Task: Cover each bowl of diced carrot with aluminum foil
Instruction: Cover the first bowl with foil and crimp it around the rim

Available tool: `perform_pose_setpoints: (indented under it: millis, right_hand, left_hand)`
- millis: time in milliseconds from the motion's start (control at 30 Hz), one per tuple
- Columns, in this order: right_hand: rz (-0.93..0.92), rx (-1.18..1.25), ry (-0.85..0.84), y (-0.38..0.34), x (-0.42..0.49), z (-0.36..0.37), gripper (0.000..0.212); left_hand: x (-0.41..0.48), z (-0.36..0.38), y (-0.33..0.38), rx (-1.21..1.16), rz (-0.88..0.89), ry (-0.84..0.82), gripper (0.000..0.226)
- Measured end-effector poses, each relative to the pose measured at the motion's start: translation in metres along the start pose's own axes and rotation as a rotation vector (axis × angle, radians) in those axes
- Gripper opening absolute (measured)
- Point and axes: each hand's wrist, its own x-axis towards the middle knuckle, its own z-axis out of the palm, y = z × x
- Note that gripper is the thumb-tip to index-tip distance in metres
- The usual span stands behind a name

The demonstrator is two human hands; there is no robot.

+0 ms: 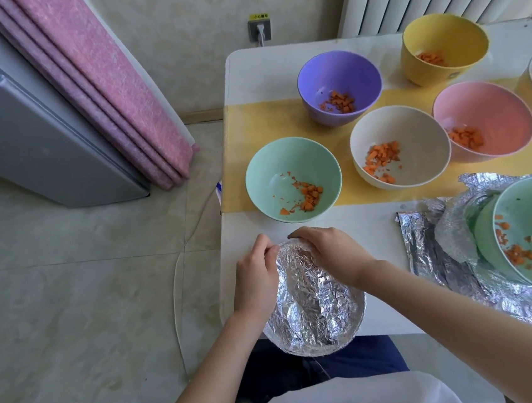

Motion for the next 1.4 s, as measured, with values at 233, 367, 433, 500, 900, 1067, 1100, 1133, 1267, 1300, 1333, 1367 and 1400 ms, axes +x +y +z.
perform_pose_setpoints:
  millis: [233, 367, 433, 500, 900, 1067, 1100, 1133, 1267, 1300, 1333, 1367, 1400]
  right_hand:
    - [-0.047, 0.006, -0.011, 0.005, 0.002, 0.000, 0.047]
    - [-0.008, 0.016, -0.031, 0.005, -0.003, -0.003, 0.037]
    - [0.060, 0.041, -0.014, 0.008, -0.007, -0.003, 0.035]
    - [0.084, 0.078, 0.007, 0.012, -0.013, -0.003, 0.033]
    - [0.073, 0.125, 0.026, 0.016, -0.017, -0.005, 0.029]
    - [0.136, 0.174, 0.066, 0.015, -0.022, -0.006, 0.029]
    - [0.138, 0.190, 0.080, 0.015, -0.022, -0.007, 0.027]
    - [0.140, 0.200, 0.090, 0.015, -0.023, -0.007, 0.026]
    - [0.083, 0.139, 0.079, 0.014, -0.023, -0.004, 0.023]
    - [0.072, 0.120, 0.075, 0.014, -0.023, -0.003, 0.024]
    - [0.070, 0.102, 0.069, 0.014, -0.021, -0.004, 0.026]
    - [0.066, 0.081, 0.055, 0.013, -0.020, -0.004, 0.028]
    - [0.061, 0.058, 0.033, 0.012, -0.019, -0.005, 0.029]
  left_hand:
    - [-0.001, 0.001, 0.000, 0.020, 0.020, -0.061, 0.008]
    - [0.001, 0.003, 0.002, 0.023, 0.022, -0.054, 0.013]
    - [0.002, 0.004, 0.003, 0.020, -0.022, -0.032, 0.015]
    - [0.000, 0.004, 0.004, 0.012, -0.050, -0.010, 0.015]
    - [-0.014, 0.007, 0.005, 0.006, -0.045, 0.056, 0.021]
    - [-0.028, 0.005, 0.007, -0.020, -0.139, 0.077, 0.030]
    - [-0.027, 0.005, 0.008, -0.038, -0.144, 0.053, 0.031]
    - [-0.024, 0.005, 0.008, -0.060, -0.141, 0.029, 0.030]
    - [-0.014, 0.006, 0.009, -0.106, -0.076, -0.076, 0.025]
    - [-0.013, 0.007, 0.008, -0.098, -0.058, -0.080, 0.024]
    - [-0.012, 0.007, 0.007, -0.087, -0.047, -0.069, 0.023]
    - [-0.012, 0.007, 0.006, -0.078, -0.042, -0.054, 0.023]
    - [-0.012, 0.008, 0.005, -0.070, -0.039, -0.042, 0.022]
